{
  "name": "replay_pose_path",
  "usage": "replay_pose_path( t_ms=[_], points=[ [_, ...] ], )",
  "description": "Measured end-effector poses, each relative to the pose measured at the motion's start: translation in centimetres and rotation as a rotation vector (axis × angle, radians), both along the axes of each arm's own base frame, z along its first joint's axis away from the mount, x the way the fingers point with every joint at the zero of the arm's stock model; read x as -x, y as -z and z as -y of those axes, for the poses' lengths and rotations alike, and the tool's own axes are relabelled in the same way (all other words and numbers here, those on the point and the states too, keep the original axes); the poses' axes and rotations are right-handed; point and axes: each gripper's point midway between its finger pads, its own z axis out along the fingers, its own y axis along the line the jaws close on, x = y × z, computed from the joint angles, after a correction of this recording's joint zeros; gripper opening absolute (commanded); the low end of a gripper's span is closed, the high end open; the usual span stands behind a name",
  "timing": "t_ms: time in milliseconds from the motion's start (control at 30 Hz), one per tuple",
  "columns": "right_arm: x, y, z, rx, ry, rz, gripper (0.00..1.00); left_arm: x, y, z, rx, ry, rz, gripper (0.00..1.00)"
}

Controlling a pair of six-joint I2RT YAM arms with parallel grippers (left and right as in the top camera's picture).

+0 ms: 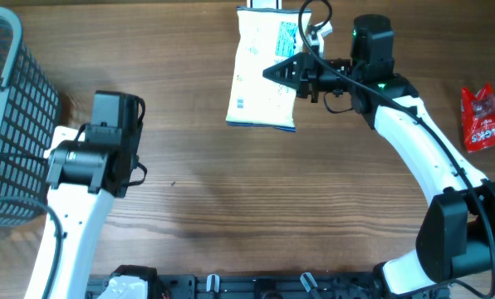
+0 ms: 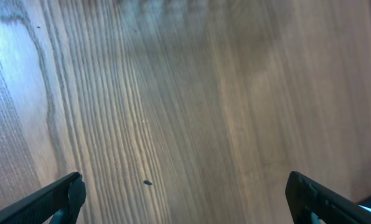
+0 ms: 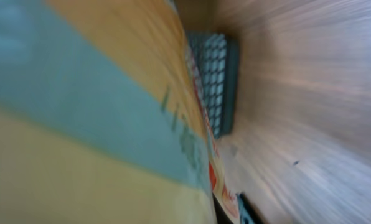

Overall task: Scan the item barcode
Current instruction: 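Hold the wipes pack up to the white scanner with the right gripper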

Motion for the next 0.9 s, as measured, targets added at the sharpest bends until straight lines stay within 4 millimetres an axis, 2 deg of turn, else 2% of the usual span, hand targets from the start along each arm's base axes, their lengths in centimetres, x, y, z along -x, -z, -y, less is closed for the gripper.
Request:
replay_pose_path(
  t_ms=[33,167,500,767,900],
  points=[
    [0.6,-0.8,-0.2,-0.031,-0.047,0.022,0.04,-0.1,0.5,0.0,-0.003,0.000,-0.020,1.00],
    [1.3,-1.3,-0.3,-0.056,-0.088,0.023,0.04,-0.4,1.4,0.1,-0.008,0.000,-0.061,1.00],
    [1.6,-1.7,-0.4,-0.082,-0.096,-0.070,0.05,-0.5,1.5,0.1,-0.008,0.000,-0.064,1.00],
    [0.1,-1.1,-0.2,-0.051,-0.008,-0.078,0.04,-0.5,1.5,0.1,-0.008,0.000,-0.064,1.00],
    [-1.6,-1.3,0.1,-0.016,0.066,0.049,0.05,-0.5,1.5,0.1,-0.008,0.000,-0.064,1.00]
  ],
)
